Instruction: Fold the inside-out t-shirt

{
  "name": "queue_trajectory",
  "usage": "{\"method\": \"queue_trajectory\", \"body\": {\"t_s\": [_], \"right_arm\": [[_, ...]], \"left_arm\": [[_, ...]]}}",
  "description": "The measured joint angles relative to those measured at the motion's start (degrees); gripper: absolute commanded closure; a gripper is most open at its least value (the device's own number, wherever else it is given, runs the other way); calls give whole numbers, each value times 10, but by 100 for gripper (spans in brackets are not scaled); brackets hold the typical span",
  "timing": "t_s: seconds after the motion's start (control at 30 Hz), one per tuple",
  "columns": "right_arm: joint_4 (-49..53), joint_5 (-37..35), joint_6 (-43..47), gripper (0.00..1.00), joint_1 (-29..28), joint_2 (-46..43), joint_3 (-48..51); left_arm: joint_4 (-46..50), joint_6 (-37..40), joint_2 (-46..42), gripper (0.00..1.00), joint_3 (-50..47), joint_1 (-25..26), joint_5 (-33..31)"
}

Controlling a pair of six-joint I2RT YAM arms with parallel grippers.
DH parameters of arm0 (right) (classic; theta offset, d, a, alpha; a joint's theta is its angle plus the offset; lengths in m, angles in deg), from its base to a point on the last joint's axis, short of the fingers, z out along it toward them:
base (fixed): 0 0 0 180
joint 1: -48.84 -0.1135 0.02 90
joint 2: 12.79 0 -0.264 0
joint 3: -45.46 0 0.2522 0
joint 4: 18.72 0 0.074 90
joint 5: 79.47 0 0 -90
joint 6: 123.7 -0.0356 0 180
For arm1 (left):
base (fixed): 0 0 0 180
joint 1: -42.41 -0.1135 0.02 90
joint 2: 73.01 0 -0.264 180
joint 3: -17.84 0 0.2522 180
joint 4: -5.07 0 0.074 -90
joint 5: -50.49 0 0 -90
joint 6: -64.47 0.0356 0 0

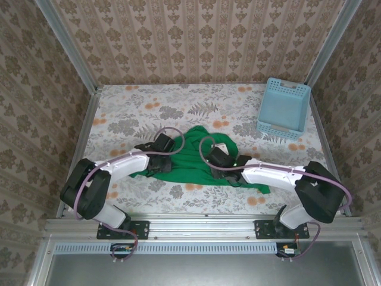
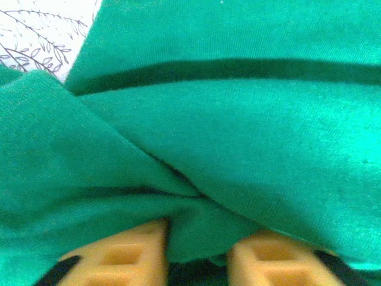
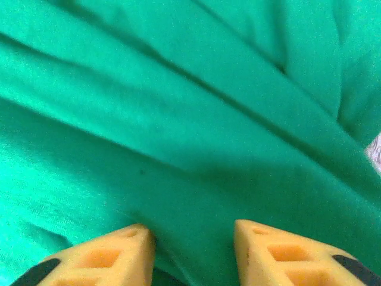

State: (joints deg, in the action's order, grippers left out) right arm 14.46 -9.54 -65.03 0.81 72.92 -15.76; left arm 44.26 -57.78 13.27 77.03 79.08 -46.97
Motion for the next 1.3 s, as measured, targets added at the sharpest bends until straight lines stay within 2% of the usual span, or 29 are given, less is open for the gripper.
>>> {"method": "queue_trajectory", "body": {"t_s": [0.1,0.17,0.33,0.5,0.6,0.63,0.67,0.8,0.87,1.03,1.17,1.3], "right_arm": [[0,-9,9,94,18,7,-14],[0,-12,17,100,30,7,-20],[0,2,30,100,65,-11,-26],[1,43,44,100,129,-23,-40],[4,60,53,100,156,3,-69],[4,64,56,99,162,17,-79],[5,69,58,93,167,35,-91],[16,75,62,59,174,91,-126],[27,74,62,51,172,96,-131],[61,40,70,47,125,58,-124],[71,35,71,50,60,-33,-73],[71,45,51,52,47,-87,-1]], "left_arm": [[-6,4,-1,91,0,-4,3],[-7,5,-8,94,-2,-4,7],[-16,5,-95,100,-42,-4,10],[-16,5,-233,100,-100,-3,14],[-14,5,-296,100,-123,-3,21],[-15,5,-314,100,-130,-3,24],[-15,5,-330,100,-136,-3,28],[-14,5,-365,100,-152,-7,39],[-15,4,-364,100,-152,-13,46],[-17,1,-352,100,-152,-28,58],[-17,1,-350,100,-152,-39,63],[-19,1,-350,100,-152,-51,67]]}}
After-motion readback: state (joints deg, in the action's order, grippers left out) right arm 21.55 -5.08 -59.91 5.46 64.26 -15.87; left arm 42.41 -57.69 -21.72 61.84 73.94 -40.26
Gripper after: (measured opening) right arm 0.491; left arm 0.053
